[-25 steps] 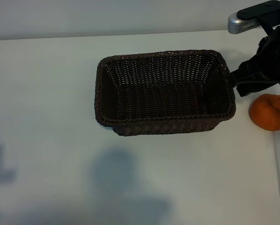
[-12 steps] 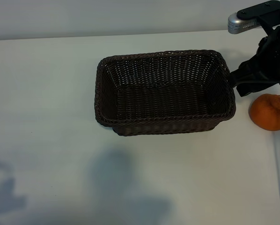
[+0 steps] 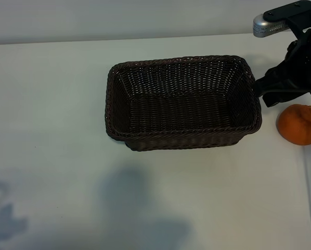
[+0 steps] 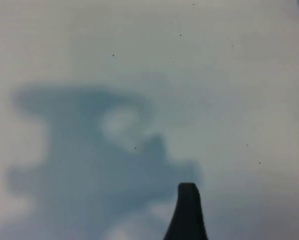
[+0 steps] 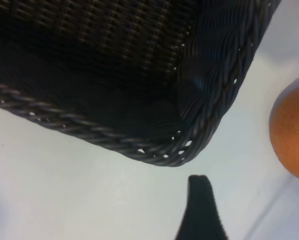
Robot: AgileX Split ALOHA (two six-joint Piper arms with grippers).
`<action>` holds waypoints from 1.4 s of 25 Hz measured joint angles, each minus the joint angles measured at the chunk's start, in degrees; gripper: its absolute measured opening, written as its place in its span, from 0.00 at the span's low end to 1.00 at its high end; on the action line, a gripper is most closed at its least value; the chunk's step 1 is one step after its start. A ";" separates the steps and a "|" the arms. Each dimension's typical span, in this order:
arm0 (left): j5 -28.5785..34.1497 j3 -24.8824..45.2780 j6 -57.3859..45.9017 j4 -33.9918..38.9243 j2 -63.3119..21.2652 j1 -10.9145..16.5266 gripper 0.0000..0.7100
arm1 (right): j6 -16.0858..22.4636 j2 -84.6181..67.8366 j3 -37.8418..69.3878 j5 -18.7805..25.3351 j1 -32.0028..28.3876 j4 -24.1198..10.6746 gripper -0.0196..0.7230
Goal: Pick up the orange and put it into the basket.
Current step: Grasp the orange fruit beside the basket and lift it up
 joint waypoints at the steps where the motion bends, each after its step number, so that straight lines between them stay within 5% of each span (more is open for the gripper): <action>1: 0.00 0.00 0.00 0.00 0.00 0.00 0.83 | 0.00 0.00 0.00 -0.14 0.00 0.00 0.69; 11: 0.00 0.02 0.00 0.01 -7.42 -0.22 0.83 | 0.29 0.00 0.00 -1.20 0.00 -0.11 0.69; 17: 0.24 0.07 0.25 1.59 -13.47 -4.73 0.83 | 1.99 0.00 0.00 -2.39 0.00 -1.03 0.69; 26: 0.24 0.07 0.25 3.28 -13.59 -15.62 0.83 | 14.24 0.19 0.00 -5.39 -0.94 -15.59 0.69; 31: 0.24 0.07 0.25 3.57 -13.59 -17.54 0.83 | 15.16 2.92 0.00 -6.55 -6.23 -15.54 0.69; 35: 0.24 0.07 0.25 3.69 -13.59 -17.61 0.83 | 13.31 5.86 0.00 -6.49 -10.92 -12.08 0.69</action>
